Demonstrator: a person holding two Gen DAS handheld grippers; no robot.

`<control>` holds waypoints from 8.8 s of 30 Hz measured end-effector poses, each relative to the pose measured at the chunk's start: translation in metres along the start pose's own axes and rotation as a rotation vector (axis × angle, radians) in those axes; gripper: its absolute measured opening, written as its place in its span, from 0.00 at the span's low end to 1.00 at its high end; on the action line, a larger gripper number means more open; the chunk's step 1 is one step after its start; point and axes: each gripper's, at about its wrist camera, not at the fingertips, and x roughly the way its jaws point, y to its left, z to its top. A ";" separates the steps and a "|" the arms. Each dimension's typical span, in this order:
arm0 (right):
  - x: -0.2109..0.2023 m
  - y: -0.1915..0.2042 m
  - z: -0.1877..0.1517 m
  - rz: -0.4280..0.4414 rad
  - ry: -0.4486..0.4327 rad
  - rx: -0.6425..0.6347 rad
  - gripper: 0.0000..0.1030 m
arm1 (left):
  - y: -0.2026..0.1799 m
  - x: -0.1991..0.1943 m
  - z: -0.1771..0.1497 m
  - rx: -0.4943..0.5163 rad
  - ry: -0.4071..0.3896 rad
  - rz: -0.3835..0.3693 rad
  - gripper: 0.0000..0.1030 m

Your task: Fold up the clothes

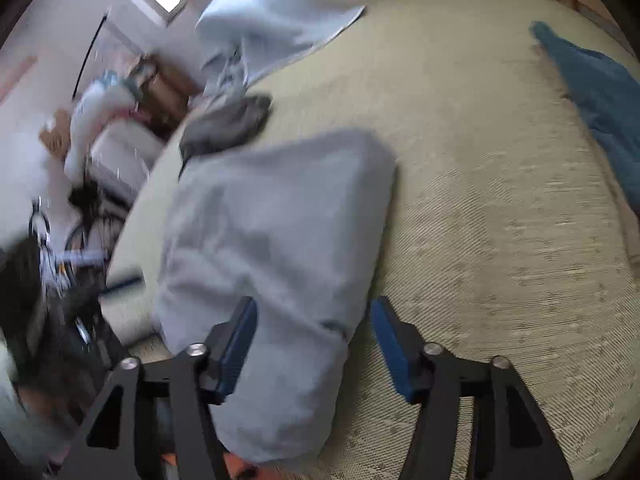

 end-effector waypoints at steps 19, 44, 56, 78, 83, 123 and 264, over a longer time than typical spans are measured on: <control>-0.021 -0.061 -0.026 -0.049 0.009 0.140 0.69 | -0.143 0.091 -0.053 0.451 0.031 0.398 0.88; 0.035 -0.041 -0.005 0.210 0.035 0.204 0.70 | -0.010 0.026 -0.030 -0.029 -0.135 0.098 0.18; 0.114 -0.051 0.035 0.428 0.059 0.503 0.78 | 0.006 0.005 -0.036 -0.101 -0.178 0.056 0.17; 0.167 0.014 0.059 0.225 0.089 0.287 0.20 | 0.029 0.015 -0.053 -0.154 -0.146 -0.099 0.22; 0.143 0.044 0.069 0.183 0.032 0.129 0.18 | 0.042 0.008 -0.061 -0.186 -0.141 -0.133 0.47; 0.033 0.321 0.075 0.076 0.022 -0.178 0.17 | 0.044 -0.130 -0.124 -0.237 -0.349 0.105 0.35; 0.096 0.073 0.086 -0.405 -0.265 -0.154 1.00 | 0.179 0.041 0.056 -0.376 -0.394 0.142 0.87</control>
